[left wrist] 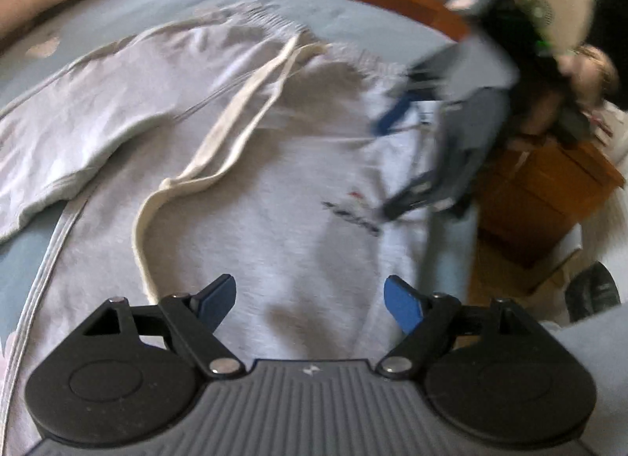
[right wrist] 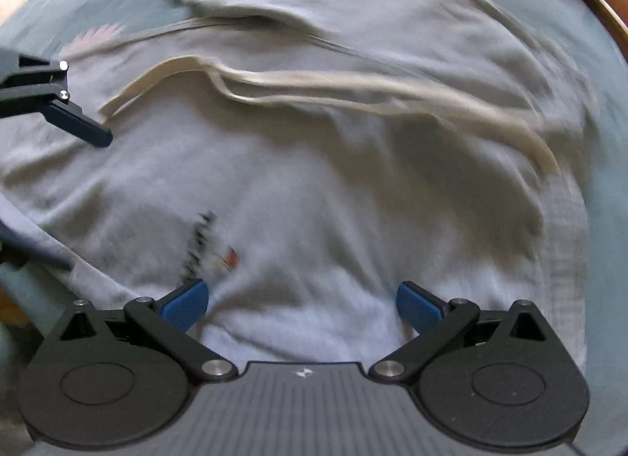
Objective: Fold clothes
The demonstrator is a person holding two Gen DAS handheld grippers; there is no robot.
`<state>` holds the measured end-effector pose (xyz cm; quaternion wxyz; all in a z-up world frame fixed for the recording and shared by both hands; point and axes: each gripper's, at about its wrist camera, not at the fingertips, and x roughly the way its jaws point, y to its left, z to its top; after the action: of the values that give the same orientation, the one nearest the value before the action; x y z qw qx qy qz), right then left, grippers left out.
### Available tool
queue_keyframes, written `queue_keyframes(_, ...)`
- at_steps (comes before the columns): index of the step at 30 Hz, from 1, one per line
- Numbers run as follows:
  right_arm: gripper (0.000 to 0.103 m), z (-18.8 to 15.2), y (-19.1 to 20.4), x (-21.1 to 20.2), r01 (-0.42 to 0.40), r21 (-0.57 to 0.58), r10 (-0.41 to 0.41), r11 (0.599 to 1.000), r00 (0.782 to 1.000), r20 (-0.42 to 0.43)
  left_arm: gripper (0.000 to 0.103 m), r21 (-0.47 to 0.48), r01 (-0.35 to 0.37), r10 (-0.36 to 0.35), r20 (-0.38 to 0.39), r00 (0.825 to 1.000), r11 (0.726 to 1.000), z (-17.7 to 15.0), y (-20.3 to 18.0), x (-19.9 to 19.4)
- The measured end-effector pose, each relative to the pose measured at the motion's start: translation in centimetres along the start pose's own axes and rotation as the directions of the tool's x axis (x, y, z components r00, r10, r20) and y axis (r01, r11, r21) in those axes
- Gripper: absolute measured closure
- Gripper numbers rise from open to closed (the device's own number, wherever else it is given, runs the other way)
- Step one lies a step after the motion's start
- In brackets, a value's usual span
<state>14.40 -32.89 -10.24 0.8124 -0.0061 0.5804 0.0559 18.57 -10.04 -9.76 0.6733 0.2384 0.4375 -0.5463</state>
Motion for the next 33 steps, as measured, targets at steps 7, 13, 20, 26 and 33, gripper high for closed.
queue_keyframes(7, 0.0, -0.4, -1.1, -2.0, 0.013, 0.024, -0.013, 1.0, 1.0, -0.001, 0.02, 0.046, -0.062, 0.066, -0.081, 0.995, 0.997, 1.1, -0.3, 1.7)
queue_keyframes(13, 0.0, 3.1, -3.4, -1.3, 0.016, 0.028, -0.018, 0.999, 0.995, 0.095, 0.02, 0.061, -0.092, 0.095, -0.048, 0.994, 0.994, 4.4, -0.7, 2.0)
queue_keyframes(20, 0.0, 1.8, -7.0, 0.4, 0.032, 0.057, -0.033, 0.998, 0.999, 0.02, 0.019, -0.025, -0.168, 0.164, -0.124, 0.979, 0.985, 5.4, 0.6, 4.9)
queue_keyframes(26, 0.0, 2.6, -6.5, 0.8, 0.04, 0.001, -0.04, 0.999, 0.997, -0.059, 0.02, -0.116, -0.204, 0.193, -0.103, 0.976, 0.972, 6.5, 2.4, 4.0)
queue_keyframes(33, 0.0, 6.2, -4.3, -1.4, -0.011, -0.072, 0.012, 0.997, 1.0, 0.017, 0.02, -0.208, -0.267, 0.277, 0.019, 0.961, 0.941, 8.4, 7.7, 2.8)
